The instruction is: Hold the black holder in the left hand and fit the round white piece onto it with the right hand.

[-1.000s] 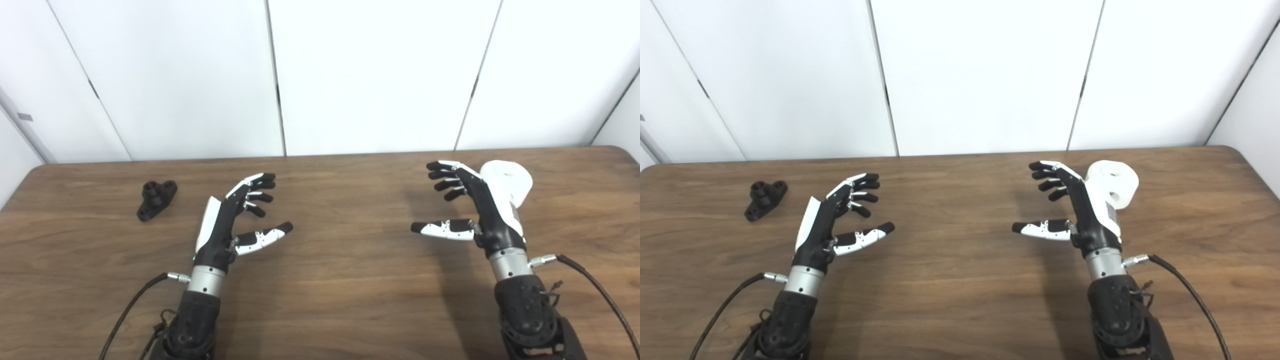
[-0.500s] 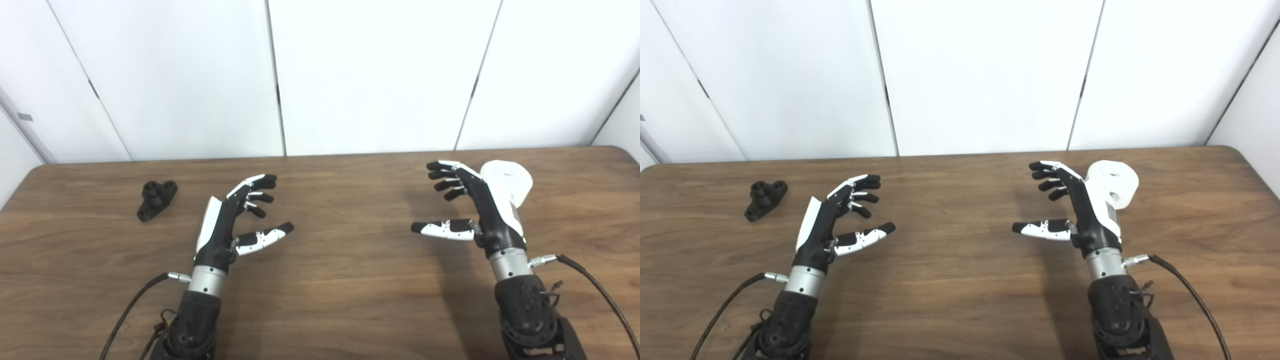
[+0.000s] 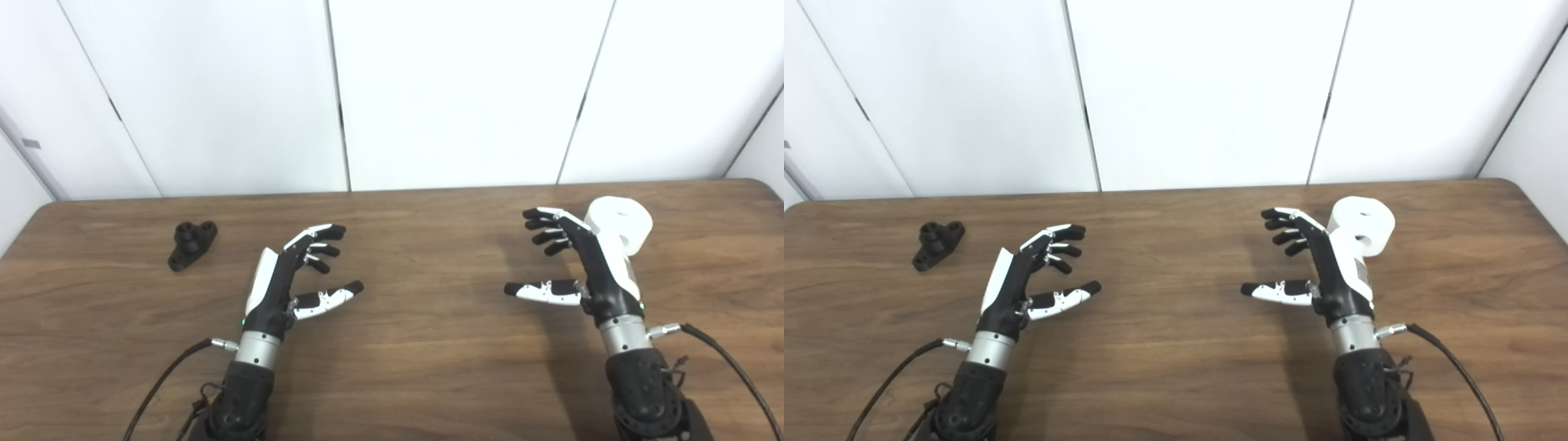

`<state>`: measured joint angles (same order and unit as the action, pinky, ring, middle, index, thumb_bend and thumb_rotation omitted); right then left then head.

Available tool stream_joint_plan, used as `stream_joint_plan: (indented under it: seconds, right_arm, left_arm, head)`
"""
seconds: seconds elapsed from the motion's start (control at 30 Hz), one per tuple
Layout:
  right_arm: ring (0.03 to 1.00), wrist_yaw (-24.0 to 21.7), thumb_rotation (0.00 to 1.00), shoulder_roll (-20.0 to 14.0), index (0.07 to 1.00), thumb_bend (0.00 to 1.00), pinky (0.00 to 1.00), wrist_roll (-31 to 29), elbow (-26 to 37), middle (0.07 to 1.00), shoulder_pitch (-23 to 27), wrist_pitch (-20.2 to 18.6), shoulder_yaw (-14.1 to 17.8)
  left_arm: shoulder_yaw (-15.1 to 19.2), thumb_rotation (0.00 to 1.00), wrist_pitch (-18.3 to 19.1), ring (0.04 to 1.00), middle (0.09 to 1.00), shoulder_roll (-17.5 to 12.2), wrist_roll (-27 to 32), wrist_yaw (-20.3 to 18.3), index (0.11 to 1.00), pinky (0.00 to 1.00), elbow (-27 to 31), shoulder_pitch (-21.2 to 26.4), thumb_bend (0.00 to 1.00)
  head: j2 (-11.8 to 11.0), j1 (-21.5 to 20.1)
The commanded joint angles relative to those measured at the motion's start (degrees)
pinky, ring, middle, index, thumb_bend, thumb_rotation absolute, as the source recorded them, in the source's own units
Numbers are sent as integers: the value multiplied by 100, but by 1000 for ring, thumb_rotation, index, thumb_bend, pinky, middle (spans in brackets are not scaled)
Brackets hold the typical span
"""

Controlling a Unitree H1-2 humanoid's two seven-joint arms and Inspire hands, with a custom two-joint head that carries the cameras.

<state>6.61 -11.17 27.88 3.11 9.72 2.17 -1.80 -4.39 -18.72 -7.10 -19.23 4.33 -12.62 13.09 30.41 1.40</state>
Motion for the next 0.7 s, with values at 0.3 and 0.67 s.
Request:
stream_joint_plan:
  seconds: [0.3, 0.67]
  right_arm:
    - [627, 152, 0, -87, 725, 778, 535, -85, 46, 696, 175, 324, 94]
    - [643, 77, 0, -354, 729, 765, 538, -365, -53, 709, 103, 419, 286]
  left_arm:
    - [-26, 73, -186, 666, 750, 8, -138, 157, 732, 520, 16, 200, 718]
    - [-246, 110, -290, 654, 751, 244, -342, 399, 742, 515, -298, 290, 716]
  head:
    - [-29, 391]
    - [-225, 1697]
